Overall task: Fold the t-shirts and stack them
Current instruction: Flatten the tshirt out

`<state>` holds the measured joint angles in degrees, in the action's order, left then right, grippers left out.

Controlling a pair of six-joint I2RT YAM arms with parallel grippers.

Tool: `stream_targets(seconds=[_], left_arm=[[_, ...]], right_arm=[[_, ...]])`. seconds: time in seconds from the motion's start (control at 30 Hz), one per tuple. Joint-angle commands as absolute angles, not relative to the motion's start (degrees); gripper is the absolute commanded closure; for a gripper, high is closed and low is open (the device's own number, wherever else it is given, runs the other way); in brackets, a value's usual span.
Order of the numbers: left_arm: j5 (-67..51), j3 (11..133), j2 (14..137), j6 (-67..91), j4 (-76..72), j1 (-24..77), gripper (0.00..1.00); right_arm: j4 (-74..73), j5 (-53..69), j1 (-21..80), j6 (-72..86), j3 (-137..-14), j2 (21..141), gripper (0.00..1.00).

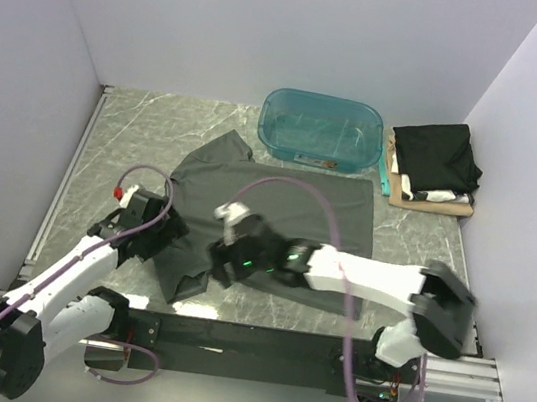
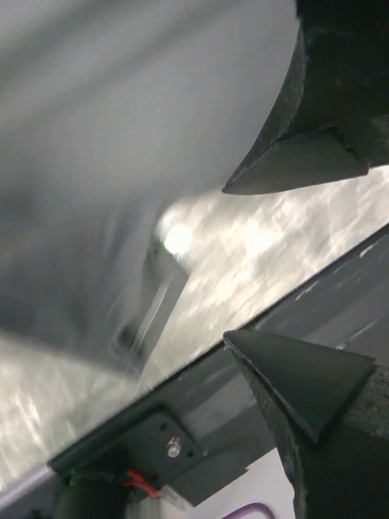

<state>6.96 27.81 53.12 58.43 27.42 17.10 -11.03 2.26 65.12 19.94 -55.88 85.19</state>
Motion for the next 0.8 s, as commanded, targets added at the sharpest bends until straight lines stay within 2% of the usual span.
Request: stream_targets(seconds=[0.0, 0.07, 0.23, 0.63, 0.67, 0.73, 0.77], left_arm=[[0.45, 25.23, 51.59, 60.82, 20.76, 17.58, 0.01], [0.44, 24.52, 51.94, 61.08, 20.83, 17.75, 0.01], [1.66, 24.70, 53.79, 61.26, 23.37, 18.11, 0.00], [4.92, 25.14, 55.46, 62.05, 25.75, 18.19, 0.01], [5.18, 25.22, 55.63, 62.05, 25.93, 18.19, 0.00], [6.14, 25.49, 56.16, 62.23, 26.80, 18.19, 0.01], [6.33, 25.58, 56.60, 62.23, 27.07, 18.11, 0.01]], right_arm=[[-10.18, -2.54, 70.65, 16.62, -65.79, 94.79, 0.27], [-12.03, -4.40, 72.41, 16.44, -70.81, 100.42, 0.29], [-15.29, -6.49, 74.09, 16.43, -75.49, 107.48, 0.46], [-19.68, -19.33, 74.71, 20.91, -75.67, 111.80, 0.49], [-20.30, -20.29, 74.71, 21.61, -75.59, 111.71, 0.54], [-21.79, -22.41, 74.71, 23.20, -74.80, 111.01, 0.57], [-22.06, -22.76, 74.71, 23.90, -73.32, 109.87, 0.62]])
